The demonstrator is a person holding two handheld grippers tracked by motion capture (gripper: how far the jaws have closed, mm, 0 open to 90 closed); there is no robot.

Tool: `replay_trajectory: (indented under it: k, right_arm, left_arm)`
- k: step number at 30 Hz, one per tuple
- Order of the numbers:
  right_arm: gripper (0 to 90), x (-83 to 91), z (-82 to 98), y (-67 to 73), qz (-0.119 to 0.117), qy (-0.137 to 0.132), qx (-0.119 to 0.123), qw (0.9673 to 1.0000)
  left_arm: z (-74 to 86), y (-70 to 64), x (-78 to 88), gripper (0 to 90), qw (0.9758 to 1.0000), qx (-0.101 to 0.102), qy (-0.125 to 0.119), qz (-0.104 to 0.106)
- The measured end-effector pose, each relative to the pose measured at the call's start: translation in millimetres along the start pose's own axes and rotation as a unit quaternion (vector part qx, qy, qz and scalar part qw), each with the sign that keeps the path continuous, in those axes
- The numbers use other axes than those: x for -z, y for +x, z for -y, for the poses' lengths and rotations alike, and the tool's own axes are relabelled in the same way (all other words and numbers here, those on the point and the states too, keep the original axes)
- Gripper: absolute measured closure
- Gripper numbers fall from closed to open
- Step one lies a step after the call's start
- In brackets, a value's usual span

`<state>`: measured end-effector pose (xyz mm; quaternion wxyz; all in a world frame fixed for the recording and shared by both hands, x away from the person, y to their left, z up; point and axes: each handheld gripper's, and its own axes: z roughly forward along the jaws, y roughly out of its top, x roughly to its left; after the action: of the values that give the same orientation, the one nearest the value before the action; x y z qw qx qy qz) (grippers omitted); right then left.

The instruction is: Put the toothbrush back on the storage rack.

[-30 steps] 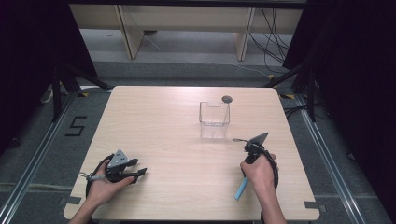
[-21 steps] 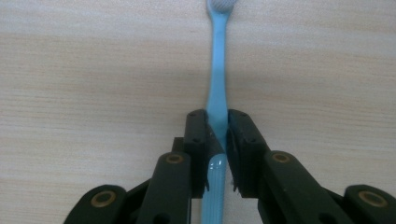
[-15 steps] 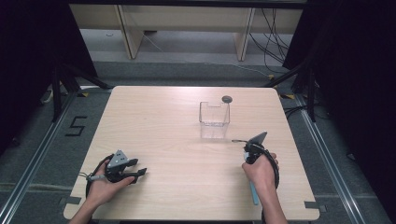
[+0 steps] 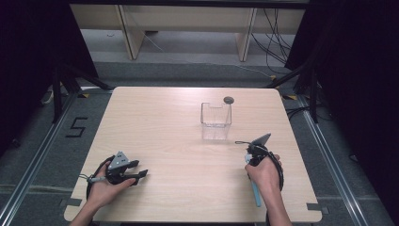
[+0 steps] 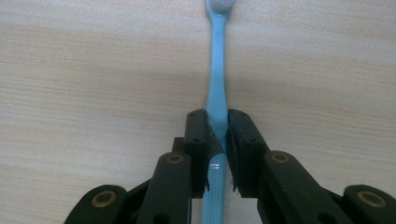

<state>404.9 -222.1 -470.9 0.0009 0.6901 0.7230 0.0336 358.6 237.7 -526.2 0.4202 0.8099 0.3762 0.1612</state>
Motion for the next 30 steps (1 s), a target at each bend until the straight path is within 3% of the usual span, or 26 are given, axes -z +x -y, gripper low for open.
replay_trajectory:
  k: [1, 2, 3, 4, 14, 16, 17, 18, 19, 21, 23, 24, 25, 26, 27, 28, 30]
  right_arm:
    - [79.0, 0.7, 0.6, 0.7, -0.005, 0.002, -0.005, 1.0000]
    - [79.0, 1.7, 1.1, 4.0, -0.002, 0.002, -0.030, 0.9995]
    - [79.0, 1.6, 2.5, -1.0, -0.003, -0.010, 0.004, 0.9999]
    - [79.1, 2.6, 2.3, 0.4, -0.001, -0.010, -0.007, 0.9999]
    - [79.1, 15.1, 9.3, -0.2, -0.015, -0.067, 0.013, 0.9976]
    - [79.1, 17.0, 9.7, 0.7, -0.018, -0.066, 0.010, 0.9976]
    - [79.1, 19.0, 11.5, -0.1, -0.022, -0.079, 0.017, 0.9965]
    - [79.1, 20.6, 12.4, 2.5, -0.027, -0.083, 0.001, 0.9962]
    - [79.1, 22.7, 12.9, -0.7, -0.028, -0.091, 0.019, 0.9953]
    - [79.1, 26.6, 15.0, 0.1, -0.036, -0.103, 0.017, 0.9939]
    - [79.1, 30.1, 15.9, -2.2, -0.039, -0.118, 0.030, 0.9918]
    - [79.1, 32.6, 17.5, 1.2, -0.050, -0.130, 0.009, 0.9902]
    - [79.1, 32.6, 17.5, 1.2, -0.050, -0.130, 0.009, 0.9902]
    - [79.1, 34.4, 18.2, -4.1, -0.045, -0.138, 0.045, 0.9884]
    - [79.1, 36.0, 19.2, -2.6, -0.052, -0.155, 0.038, 0.9858]
    - [79.1, 36.0, 19.2, -2.6, -0.052, -0.155, 0.038, 0.9858]
    - [79.1, 38.4, 20.8, -3.2, -0.058, -0.171, 0.052, 0.9823]
  left_arm:
    - [0.0, 0.0, 0.0, 42.8, 1.0000, 0.000, 0.000, 0.000]
    - [0.0, 1.0, 0.9, 42.9, 0.9999, -0.008, 0.006, -0.001]
    - [-0.1, 1.0, 1.0, 42.9, 0.9999, -0.009, 0.008, -0.003]
    - [-0.1, 1.1, 0.8, 42.9, 0.9999, -0.010, 0.008, -0.004]
    - [0.2, -0.3, 0.7, 42.9, 1.0000, -0.004, 0.003, -0.001]
    - [0.2, -1.0, 0.1, 42.9, 1.0000, -0.001, 0.001, -0.001]
    - [0.2, -1.0, 0.1, 42.9, 1.0000, -0.001, 0.001, -0.001]
    - [0.1, -1.2, 0.1, 42.9, 1.0000, -0.001, 0.002, -0.002]
    - [0.2, -1.2, 0.1, 42.9, 1.0000, -0.002, 0.002, -0.002]
    - [0.1, -1.4, 0.1, 42.9, 1.0000, -0.003, 0.003, -0.003]
    - [0.1, -1.4, 0.1, 42.9, 1.0000, -0.003, 0.003, -0.003]
    - [0.4, -1.7, -0.5, 42.9, 1.0000, -0.001, -0.002, -0.002]
    - [0.4, -1.8, -0.5, 42.9, 1.0000, 0.000, -0.003, -0.002]
    - [0.4, -1.8, -0.4, 42.9, 1.0000, 0.000, -0.002, -0.002]
    - [0.4, -1.8, -0.4, 42.8, 1.0000, 0.000, -0.002, -0.002]
    - [0.4, -1.9, -0.5, 42.8, 1.0000, 0.000, -0.002, -0.002]
    - [0.1, -1.6, 0.0, 42.8, 1.0000, -0.004, 0.003, -0.003]
